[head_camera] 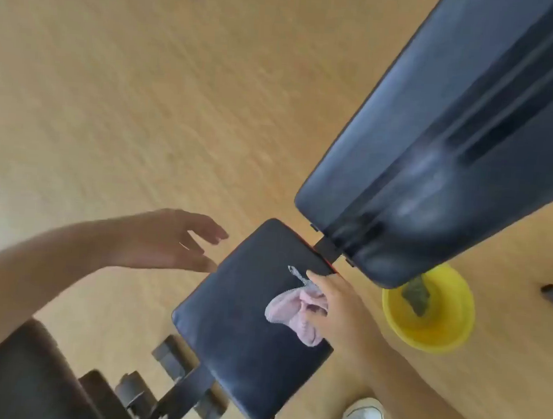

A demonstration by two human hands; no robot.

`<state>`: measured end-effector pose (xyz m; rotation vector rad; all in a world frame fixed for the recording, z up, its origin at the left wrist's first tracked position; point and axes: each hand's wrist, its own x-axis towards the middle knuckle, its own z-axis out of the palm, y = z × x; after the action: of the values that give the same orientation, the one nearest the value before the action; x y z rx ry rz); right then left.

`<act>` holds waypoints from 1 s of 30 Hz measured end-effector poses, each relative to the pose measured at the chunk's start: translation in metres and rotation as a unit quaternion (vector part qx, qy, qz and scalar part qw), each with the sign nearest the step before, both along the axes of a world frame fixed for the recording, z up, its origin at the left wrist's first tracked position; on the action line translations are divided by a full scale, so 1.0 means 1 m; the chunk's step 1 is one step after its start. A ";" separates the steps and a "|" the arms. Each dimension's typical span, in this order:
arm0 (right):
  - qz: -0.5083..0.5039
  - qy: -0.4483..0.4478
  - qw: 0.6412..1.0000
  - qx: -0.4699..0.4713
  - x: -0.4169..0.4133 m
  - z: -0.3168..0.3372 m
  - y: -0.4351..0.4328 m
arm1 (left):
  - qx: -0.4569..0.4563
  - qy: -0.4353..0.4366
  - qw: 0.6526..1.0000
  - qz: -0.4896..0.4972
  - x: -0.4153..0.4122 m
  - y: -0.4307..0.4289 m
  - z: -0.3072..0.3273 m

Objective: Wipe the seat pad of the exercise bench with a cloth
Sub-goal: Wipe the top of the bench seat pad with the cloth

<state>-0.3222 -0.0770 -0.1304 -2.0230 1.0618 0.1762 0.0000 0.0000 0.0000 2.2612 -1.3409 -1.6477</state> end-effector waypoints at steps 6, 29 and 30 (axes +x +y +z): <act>0.081 0.050 0.989 -0.115 -0.002 -0.052 0.034 | 0.053 0.098 0.993 0.022 0.058 0.019 -0.037; -0.180 -0.041 0.965 -0.189 0.051 -0.083 0.069 | 0.016 0.081 0.953 0.291 0.008 0.181 -0.220; -0.110 -0.053 0.984 -0.132 0.049 -0.082 0.103 | 0.016 0.078 0.954 0.290 0.008 0.181 -0.219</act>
<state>-0.2733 0.0265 -0.2124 -2.1002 1.2851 -0.1956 0.0080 0.1808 -0.2193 2.1843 -0.5330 -1.5832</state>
